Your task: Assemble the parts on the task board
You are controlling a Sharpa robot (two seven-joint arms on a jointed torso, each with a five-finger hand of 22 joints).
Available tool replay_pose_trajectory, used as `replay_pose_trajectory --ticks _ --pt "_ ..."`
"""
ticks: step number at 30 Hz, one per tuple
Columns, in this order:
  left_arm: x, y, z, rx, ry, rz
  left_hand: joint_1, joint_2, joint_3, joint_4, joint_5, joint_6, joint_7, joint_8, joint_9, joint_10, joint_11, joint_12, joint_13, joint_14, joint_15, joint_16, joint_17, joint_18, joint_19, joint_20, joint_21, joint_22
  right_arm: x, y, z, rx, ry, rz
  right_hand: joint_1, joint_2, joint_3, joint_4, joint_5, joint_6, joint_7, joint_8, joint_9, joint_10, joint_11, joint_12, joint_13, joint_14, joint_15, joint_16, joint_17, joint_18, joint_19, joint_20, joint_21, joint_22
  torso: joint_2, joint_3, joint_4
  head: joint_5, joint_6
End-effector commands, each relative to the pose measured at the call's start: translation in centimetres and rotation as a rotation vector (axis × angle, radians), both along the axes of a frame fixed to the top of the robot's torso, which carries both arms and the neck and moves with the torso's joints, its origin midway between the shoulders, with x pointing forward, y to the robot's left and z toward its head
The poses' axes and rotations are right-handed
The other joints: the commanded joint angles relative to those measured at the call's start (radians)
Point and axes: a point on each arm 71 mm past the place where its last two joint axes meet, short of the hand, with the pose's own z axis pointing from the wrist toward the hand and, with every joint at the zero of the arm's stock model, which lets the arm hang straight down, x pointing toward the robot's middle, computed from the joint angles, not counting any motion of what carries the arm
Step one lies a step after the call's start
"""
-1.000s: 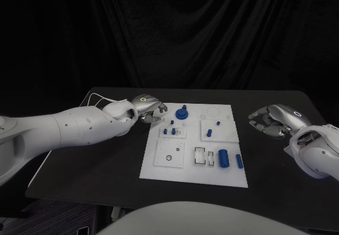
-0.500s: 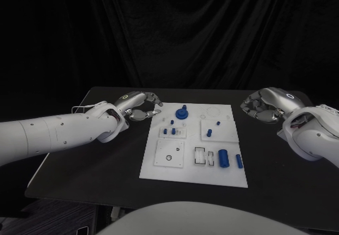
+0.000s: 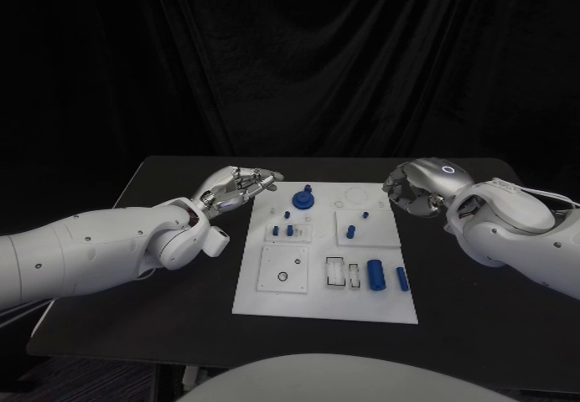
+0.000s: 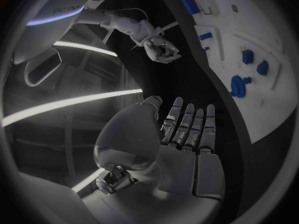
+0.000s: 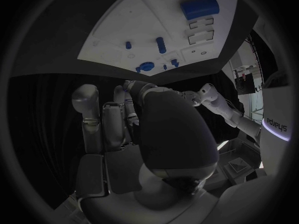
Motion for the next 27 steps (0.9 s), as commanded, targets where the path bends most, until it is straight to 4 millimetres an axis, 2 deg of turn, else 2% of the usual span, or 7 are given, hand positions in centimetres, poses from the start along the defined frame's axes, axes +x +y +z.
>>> replay_pose_trajectory --ticks 1,5,8,10,11,19,27 --pt "-0.7 -0.1 1.0 -0.318 0.007 -0.021 0.000 0.013 -0.029 -0.001 -0.001 -0.034 -0.007 -0.002 -0.011 -0.043 -0.025 -0.031 -0.034 -0.045 -0.011 -0.044 -0.034 0.012 -0.049 0.005 -0.005 -0.098 0.0 0.1 -0.7 -0.062 -0.019 0.034 -0.017 -0.002 0.008 -0.004 -0.016 -0.012 0.003 -0.011 -0.002 -0.024 0.010 -0.047 -0.033 -0.002 0.011 -0.003 0.000 0.006 0.000 0.006 -0.003 0.099 0.002 -0.0111 0.0177 -0.029 0.010" --pt "-1.3 -0.3 0.9 -0.354 0.024 -0.033 0.013 0.037 -0.086 -0.003 -0.003 -0.115 -0.032 -0.007 -0.034 -0.119 -0.058 -0.084 -0.087 -0.111 -0.012 -0.107 -0.080 0.036 -0.137 0.025 -0.015 -0.285 0.2 -0.1 -1.5 -0.068 -0.015 0.026 -0.038 -0.009 0.010 -0.008 -0.025 -0.019 0.003 -0.021 -0.004 -0.039 0.020 -0.106 -0.081 -0.008 0.019 -0.010 -0.007 0.007 -0.004 0.014 -0.008 0.098 0.003 -0.0155 0.0251 -0.046 0.018" --pt "-1.6 -0.5 0.9 -0.371 0.035 -0.043 0.021 0.047 -0.104 -0.003 -0.001 -0.154 -0.050 -0.012 -0.043 -0.134 -0.050 -0.089 -0.096 -0.120 -0.006 -0.115 -0.088 0.041 -0.151 0.036 -0.017 -0.322 0.3 -0.3 -2.2 -0.078 -0.004 0.018 -0.048 -0.012 0.010 -0.009 -0.029 -0.022 0.001 -0.026 -0.005 -0.045 0.026 -0.133 -0.104 -0.012 0.022 -0.016 -0.013 0.008 -0.009 0.018 -0.017 0.096 0.004 -0.0181 0.0287 -0.055 0.024" --pt "-1.8 -0.6 0.8 -0.380 0.041 -0.049 0.024 0.052 -0.110 -0.004 -0.001 -0.161 -0.052 -0.012 -0.045 -0.139 -0.047 -0.091 -0.097 -0.122 -0.004 -0.117 -0.090 0.043 -0.155 0.041 -0.017 -0.333 0.3 -0.4 -2.7 -0.082 0.003 0.014 -0.061 -0.015 0.007 -0.008 -0.040 -0.027 0.000 -0.033 -0.007 -0.057 0.035 -0.157 -0.123 -0.023 0.030 -0.031 -0.028 0.012 -0.022 0.024 -0.042 0.089 0.006 -0.0214 0.0319 -0.060 0.028" --pt "-1.9 -0.7 0.8 -0.383 0.043 -0.051 0.027 0.055 -0.112 -0.005 0.001 -0.165 -0.053 -0.012 -0.047 -0.142 -0.046 -0.090 -0.097 -0.123 -0.001 -0.117 -0.090 0.044 -0.157 0.046 -0.017 -0.336 0.3 -0.5 -3.0 -0.083 0.006 0.013 -0.066 -0.016 0.005 -0.006 -0.044 -0.028 0.000 -0.034 -0.008 -0.060 0.037 -0.162 -0.127 -0.027 0.032 -0.036 -0.032 0.013 -0.026 0.026 -0.049 0.088 0.008 -0.0276 0.0383 -0.067 0.031" --pt "-2.3 -0.7 0.8 -0.391 0.054 -0.056 0.048 0.070 -0.120 -0.009 0.012 -0.174 -0.061 -0.011 -0.050 -0.147 -0.023 -0.080 -0.097 -0.117 0.012 -0.110 -0.089 0.055 -0.155 0.071 -0.014 -0.338 0.4 -0.3 -4.2 -0.093 0.023 0.008 -0.076 -0.020 -0.004 -0.008 -0.052 -0.039 -0.005 -0.050 -0.013 -0.099 0.049 -0.190 -0.150 -0.045 0.040 -0.055 -0.051 0.019 -0.049 0.035 -0.091 0.078 0.010 -0.0414 0.0538 -0.085 0.034" --pt "-2.5 -0.8 0.8 -0.398 0.054 -0.060 0.074 0.078 -0.121 -0.017 0.028 -0.155 -0.058 -0.006 -0.048 -0.141 -0.016 -0.059 -0.095 -0.102 0.022 -0.094 -0.086 0.058 -0.141 0.079 -0.009 -0.321 0.5 -0.2 -5.1 -0.106 0.042 0.008 -0.070 -0.019 -0.004 -0.017 -0.051 -0.042 -0.005 -0.057 -0.015 -0.118 0.053 -0.200 -0.159 -0.059 0.041 -0.073 -0.068 0.025 -0.063 0.037 -0.120 0.072 0.012 -0.0486 0.0583 -0.094 0.036"
